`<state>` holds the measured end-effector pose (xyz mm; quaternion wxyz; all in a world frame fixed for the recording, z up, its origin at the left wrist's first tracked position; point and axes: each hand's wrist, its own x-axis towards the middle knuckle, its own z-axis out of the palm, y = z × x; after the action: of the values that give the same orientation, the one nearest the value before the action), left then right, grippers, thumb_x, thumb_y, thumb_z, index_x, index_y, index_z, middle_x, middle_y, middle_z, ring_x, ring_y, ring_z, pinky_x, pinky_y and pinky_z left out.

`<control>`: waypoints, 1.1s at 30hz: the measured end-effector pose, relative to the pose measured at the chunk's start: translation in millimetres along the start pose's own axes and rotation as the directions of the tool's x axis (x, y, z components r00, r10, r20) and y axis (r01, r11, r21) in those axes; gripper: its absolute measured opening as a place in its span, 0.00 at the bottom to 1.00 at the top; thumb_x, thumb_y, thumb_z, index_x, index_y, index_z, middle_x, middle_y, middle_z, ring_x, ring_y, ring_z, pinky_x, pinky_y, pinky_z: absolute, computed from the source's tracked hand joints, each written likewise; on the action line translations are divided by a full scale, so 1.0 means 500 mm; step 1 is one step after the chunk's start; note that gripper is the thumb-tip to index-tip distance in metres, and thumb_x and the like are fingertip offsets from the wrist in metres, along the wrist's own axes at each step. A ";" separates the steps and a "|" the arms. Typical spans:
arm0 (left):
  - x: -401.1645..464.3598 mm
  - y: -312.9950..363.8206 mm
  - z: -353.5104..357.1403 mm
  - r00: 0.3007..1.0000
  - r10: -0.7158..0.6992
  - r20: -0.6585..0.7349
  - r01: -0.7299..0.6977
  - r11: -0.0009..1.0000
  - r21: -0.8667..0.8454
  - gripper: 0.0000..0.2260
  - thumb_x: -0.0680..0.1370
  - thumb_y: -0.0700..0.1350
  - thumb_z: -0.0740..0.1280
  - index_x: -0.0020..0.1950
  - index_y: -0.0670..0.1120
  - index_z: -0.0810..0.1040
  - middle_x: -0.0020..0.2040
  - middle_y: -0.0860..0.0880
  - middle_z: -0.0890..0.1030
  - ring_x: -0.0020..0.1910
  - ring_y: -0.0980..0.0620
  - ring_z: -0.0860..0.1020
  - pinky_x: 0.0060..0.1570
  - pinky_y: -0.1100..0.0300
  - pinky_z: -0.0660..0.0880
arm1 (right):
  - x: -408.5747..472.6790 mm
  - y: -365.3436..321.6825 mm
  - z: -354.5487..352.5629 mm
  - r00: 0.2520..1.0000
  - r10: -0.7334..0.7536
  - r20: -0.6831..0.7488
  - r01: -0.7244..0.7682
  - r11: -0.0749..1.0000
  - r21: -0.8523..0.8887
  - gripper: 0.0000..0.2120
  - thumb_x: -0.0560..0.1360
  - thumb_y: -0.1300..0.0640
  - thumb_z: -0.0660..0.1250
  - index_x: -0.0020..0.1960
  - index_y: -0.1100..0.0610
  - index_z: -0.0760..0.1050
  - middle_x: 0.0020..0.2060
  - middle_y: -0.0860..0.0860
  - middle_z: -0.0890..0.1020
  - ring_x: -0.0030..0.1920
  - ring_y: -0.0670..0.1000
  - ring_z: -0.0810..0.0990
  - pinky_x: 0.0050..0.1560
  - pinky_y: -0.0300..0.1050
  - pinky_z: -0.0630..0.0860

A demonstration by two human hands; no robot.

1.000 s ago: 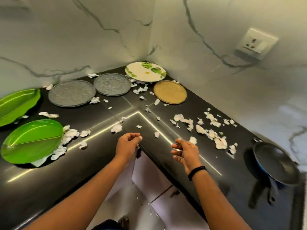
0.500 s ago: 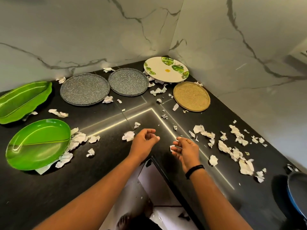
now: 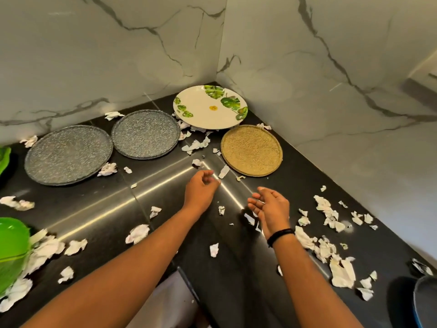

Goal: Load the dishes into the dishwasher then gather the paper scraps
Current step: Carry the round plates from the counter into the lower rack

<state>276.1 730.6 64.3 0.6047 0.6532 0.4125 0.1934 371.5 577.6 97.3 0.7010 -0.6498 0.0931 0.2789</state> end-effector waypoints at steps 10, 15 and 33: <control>0.197 0.071 0.101 0.983 -0.168 -0.079 0.170 0.985 0.024 0.20 0.77 0.44 0.73 0.68 0.43 0.77 0.45 0.44 0.83 0.39 0.48 0.80 0.50 0.48 0.80 | 0.246 -0.115 -0.051 0.998 -0.065 -0.003 0.059 0.931 -0.361 0.28 0.80 0.55 0.68 0.77 0.57 0.63 0.72 0.55 0.71 0.70 0.54 0.72 0.67 0.54 0.73; 0.256 0.054 0.128 0.968 -0.231 -0.097 0.234 0.972 0.019 0.27 0.66 0.49 0.72 0.63 0.41 0.80 0.51 0.38 0.83 0.51 0.39 0.83 0.55 0.42 0.80 | 0.305 -0.141 -0.022 0.996 -0.084 0.028 0.088 0.885 -0.457 0.24 0.81 0.62 0.66 0.74 0.67 0.64 0.69 0.60 0.73 0.68 0.59 0.73 0.63 0.52 0.71; 0.200 0.105 0.105 0.940 -0.338 0.036 0.336 0.908 -0.250 0.04 0.77 0.41 0.73 0.47 0.43 0.78 0.42 0.44 0.81 0.32 0.50 0.75 0.31 0.59 0.71 | 0.276 -0.114 -0.048 0.984 -0.009 -0.177 -0.009 0.995 -0.099 0.20 0.74 0.74 0.59 0.62 0.59 0.74 0.52 0.57 0.81 0.44 0.52 0.80 0.50 0.54 0.81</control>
<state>390.0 778.4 79.5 0.7054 0.4892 0.4936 0.1396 520.2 591.5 74.9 0.6568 -0.7060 0.1412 0.2241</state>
